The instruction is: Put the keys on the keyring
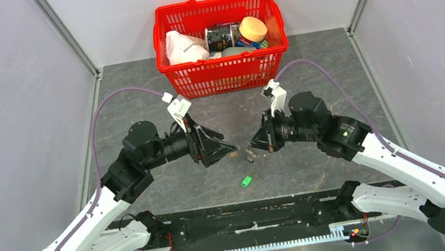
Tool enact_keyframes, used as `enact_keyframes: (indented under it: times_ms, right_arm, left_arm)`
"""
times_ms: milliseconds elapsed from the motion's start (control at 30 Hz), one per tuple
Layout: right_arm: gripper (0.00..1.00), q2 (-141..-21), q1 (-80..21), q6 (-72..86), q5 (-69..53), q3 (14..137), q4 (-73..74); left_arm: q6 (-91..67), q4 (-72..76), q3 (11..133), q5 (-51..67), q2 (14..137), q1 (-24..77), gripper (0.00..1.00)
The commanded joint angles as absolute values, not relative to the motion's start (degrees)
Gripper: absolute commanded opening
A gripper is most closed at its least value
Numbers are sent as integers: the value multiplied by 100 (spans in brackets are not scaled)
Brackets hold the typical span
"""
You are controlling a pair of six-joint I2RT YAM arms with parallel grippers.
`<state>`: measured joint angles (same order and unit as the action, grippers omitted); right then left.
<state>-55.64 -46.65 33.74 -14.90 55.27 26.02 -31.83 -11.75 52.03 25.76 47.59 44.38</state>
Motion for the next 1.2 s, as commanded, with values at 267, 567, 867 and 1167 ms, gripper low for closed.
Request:
enact_keyframes:
  times_ms: [267, 567, 867, 1167]
  right_arm:
    - [0, -5702, -4685, 3118, -3957, 6714, 2207]
    - [0, -5741, -4685, 3179, -4824, 7002, 2058]
    - [0, -5634, -4688, 3358, -5171, 7219, 1704]
    - [0, -5789, -4685, 3330, -5281, 7518, 1597]
  left_arm:
    - [-3460, -113, 5321, 3771, 4273, 4460, 86]
    - [-3828, 1171, 4950, 4613, 4059, 4465, 84]
    - [-3926, 1297, 4987, 4808, 4103, 4465, 81]
    - [-4256, 1628, 4957, 4867, 4274, 4465, 78]
